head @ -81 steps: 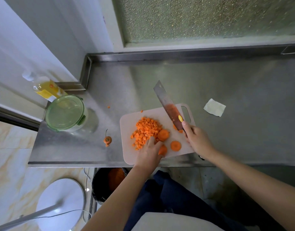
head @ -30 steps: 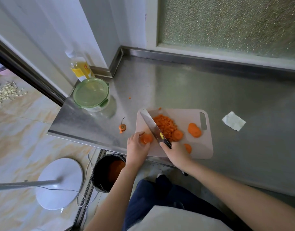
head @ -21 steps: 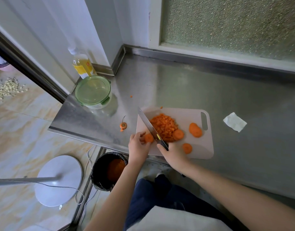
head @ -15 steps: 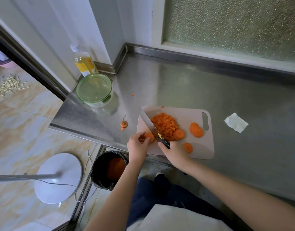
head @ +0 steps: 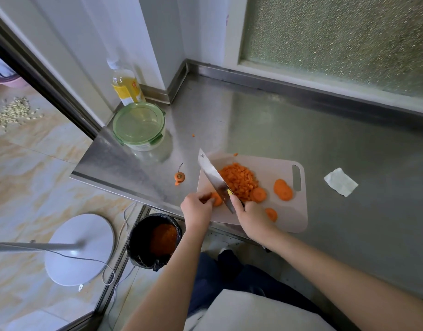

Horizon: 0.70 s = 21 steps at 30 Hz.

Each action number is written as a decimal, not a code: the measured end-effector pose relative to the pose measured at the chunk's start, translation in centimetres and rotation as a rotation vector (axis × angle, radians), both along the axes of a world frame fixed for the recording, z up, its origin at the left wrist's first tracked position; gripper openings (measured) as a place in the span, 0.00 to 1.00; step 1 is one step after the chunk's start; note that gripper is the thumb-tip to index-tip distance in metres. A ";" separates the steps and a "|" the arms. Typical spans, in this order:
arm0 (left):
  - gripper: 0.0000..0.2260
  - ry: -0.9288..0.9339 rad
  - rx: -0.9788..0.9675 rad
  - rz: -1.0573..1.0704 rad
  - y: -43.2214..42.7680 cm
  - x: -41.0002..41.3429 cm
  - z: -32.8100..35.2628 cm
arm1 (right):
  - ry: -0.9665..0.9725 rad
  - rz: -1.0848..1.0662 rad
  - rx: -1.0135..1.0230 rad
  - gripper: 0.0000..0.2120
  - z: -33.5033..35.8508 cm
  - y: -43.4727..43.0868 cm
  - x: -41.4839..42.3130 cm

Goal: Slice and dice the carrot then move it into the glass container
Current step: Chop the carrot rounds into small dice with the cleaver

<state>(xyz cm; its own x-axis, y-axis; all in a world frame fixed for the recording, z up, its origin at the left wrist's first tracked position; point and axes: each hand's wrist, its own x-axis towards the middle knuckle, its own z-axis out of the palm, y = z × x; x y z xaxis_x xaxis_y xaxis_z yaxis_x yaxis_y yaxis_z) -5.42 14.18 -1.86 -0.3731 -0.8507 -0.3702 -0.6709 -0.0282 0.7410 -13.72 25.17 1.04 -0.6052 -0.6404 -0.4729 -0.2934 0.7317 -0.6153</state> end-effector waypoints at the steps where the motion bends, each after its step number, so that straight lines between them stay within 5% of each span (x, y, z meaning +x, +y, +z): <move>1: 0.08 -0.004 -0.001 -0.002 -0.1 0.0 0.0 | 0.006 0.016 0.009 0.29 0.1 -0.1 0.0; 5: 0.07 -0.022 -0.011 -0.022 -0.2 0.0 0.0 | 0.120 0.100 0.088 0.30 -0.1 -0.6 0.5; 9: 0.07 -0.024 -0.014 -0.025 -0.3 0.0 0.1 | 0.035 0.124 0.101 0.28 -0.5 -0.8 0.5; 14: 0.08 -0.011 -0.020 -0.023 -0.2 0.1 0.3 | 0.227 0.147 0.093 0.29 -1.0 -1.2 1.1; 21: 0.07 0.010 -0.001 0.008 0.0 0.1 0.1 | 0.058 0.122 0.055 0.29 -0.8 -0.9 -0.1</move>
